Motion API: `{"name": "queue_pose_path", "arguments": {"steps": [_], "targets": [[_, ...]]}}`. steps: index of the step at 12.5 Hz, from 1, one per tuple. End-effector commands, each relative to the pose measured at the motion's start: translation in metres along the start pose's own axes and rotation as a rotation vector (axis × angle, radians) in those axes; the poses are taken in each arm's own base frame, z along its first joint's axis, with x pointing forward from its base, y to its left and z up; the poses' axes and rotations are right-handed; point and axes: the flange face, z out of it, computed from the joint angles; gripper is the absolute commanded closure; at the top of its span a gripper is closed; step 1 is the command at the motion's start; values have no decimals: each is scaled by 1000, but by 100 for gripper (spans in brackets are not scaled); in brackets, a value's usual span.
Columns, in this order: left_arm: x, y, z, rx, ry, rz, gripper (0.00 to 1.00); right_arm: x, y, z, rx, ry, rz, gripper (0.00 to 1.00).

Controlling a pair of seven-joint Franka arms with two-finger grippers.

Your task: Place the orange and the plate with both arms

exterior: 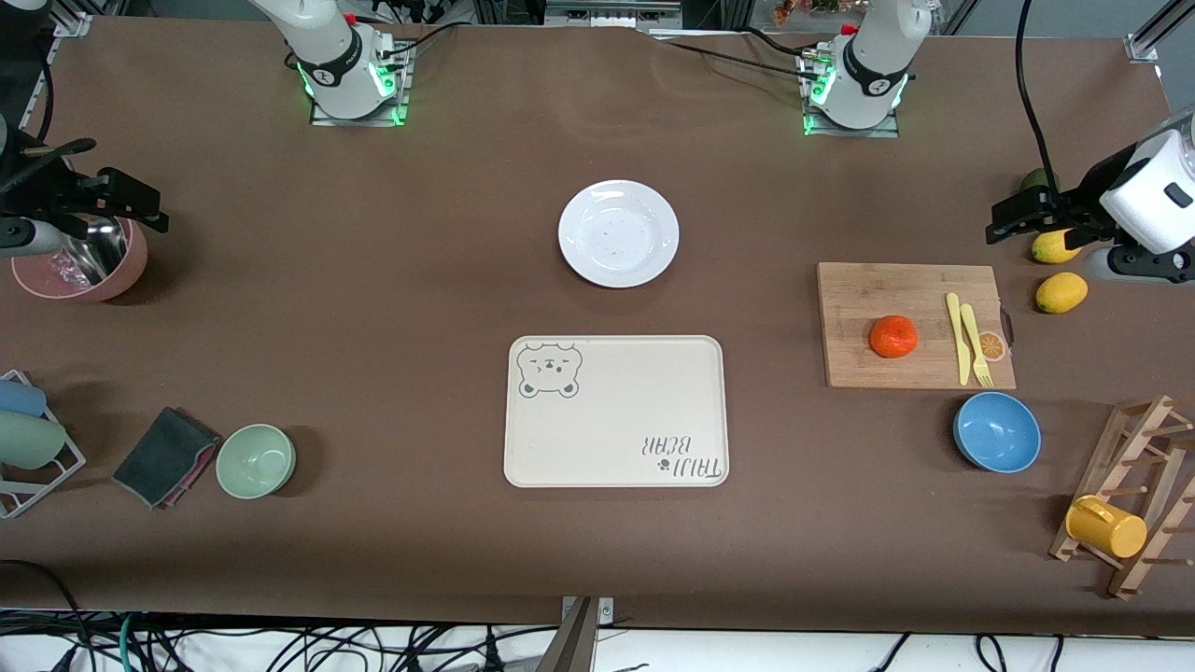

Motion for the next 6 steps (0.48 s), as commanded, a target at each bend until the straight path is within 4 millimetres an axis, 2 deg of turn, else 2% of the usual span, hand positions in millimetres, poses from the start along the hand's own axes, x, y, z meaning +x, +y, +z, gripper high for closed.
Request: {"name": "queue_pose_path", "arguments": {"steps": [1,6], "targets": [[-5,-1,-4,-21,1,11,0,-4,1,-6,3,-23,-6,0],[-5,-5,-4,-21,-3,6,0,-3,1,-8,-6,-20,-11,0]]}}
